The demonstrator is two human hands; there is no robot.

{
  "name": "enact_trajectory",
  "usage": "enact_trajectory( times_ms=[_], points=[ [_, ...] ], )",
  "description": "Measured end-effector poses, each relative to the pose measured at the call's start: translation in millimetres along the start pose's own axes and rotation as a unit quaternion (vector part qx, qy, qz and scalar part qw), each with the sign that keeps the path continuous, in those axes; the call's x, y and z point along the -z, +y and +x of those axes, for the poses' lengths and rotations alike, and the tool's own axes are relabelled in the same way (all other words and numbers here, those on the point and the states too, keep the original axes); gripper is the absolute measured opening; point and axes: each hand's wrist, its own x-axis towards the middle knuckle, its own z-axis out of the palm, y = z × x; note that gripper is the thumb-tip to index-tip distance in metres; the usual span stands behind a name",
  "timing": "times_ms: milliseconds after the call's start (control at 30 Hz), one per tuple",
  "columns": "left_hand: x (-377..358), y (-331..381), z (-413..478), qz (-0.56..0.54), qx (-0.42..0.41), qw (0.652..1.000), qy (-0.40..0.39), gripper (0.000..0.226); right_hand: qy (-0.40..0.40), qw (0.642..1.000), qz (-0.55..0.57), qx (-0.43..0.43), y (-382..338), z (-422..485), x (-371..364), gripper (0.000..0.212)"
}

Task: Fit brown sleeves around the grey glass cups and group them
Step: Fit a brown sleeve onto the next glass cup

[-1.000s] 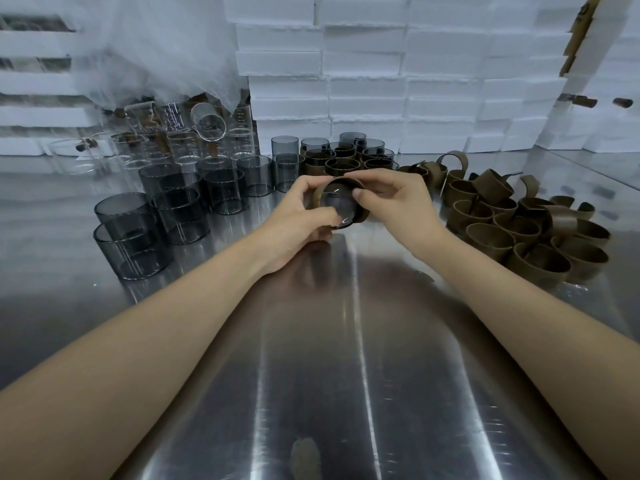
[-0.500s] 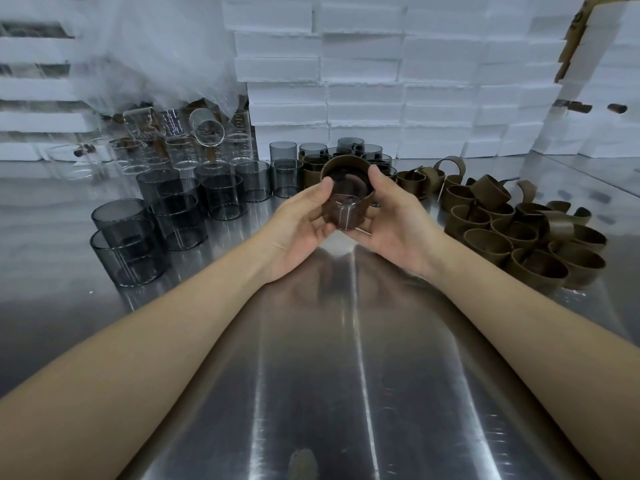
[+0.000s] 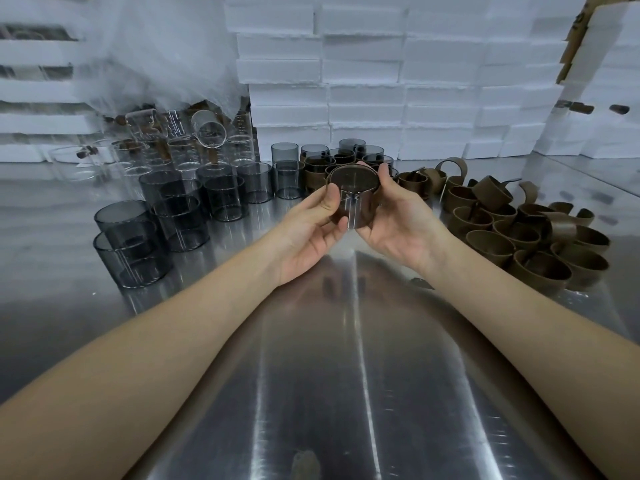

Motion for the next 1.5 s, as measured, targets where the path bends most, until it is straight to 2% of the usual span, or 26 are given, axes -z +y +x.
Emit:
enact_trajectory(
  times_ms=[233, 400, 533, 633, 767, 933, 1100, 1233, 1367, 1500],
  points=[
    [2.5, -0.5, 2.4, -0.016, -0.021, 1.000, -0.013, 0.036, -0.026, 0.999, 0.020, 0.024, -2.0, 0.6, -1.7, 0.038],
    [8.7, -3.8, 1.8, 0.105, -0.061, 0.992, -0.037, 0.027, -0.039, 0.997, -0.045, 0.045, -0.4, -0.5, 6.6, 0.041],
    [9.3, -5.0, 3.0, 0.125, -0.089, 0.988, -0.014, 0.053, -0.036, 0.993, -0.099, 0.053, -1.3, 0.6, 13.3, 0.042],
    [11.7, -6.3, 2.5, 0.147, -0.123, 0.981, 0.026, 0.079, -0.044, 0.995, -0.069, 0.057, -0.7, 2.5, 16.0, 0.044],
    [15.4, -7.3, 4.8, 0.189, -0.166, 0.966, 0.068, 0.083, -0.057, 0.992, -0.091, 0.071, 1.1, 1.7, 14.7, 0.055],
    [18.9, -8.7, 7.4, 0.194, -0.188, 0.960, 0.067, 0.082, -0.004, 0.989, -0.116, 0.088, 6.9, 3.9, 11.5, 0.060],
    [18.3, -9.8, 5.5, 0.248, -0.210, 0.943, 0.074, 0.084, 0.028, 0.975, -0.208, 0.067, 7.5, 3.5, 10.6, 0.066],
    [17.5, -9.7, 4.4, 0.280, -0.222, 0.930, 0.082, 0.081, 0.025, 0.948, -0.297, 0.111, 13.0, 1.5, 12.8, 0.061],
    [17.0, -10.4, 4.5, 0.294, -0.234, 0.924, 0.079, 0.078, 0.028, 0.859, -0.457, 0.228, 18.1, -2.0, 10.9, 0.071],
    [19.6, -10.7, 6.5, 0.293, -0.243, 0.921, 0.081, 0.079, 0.019, 0.824, -0.496, 0.273, 17.9, -2.0, 12.3, 0.076]
  ],
)
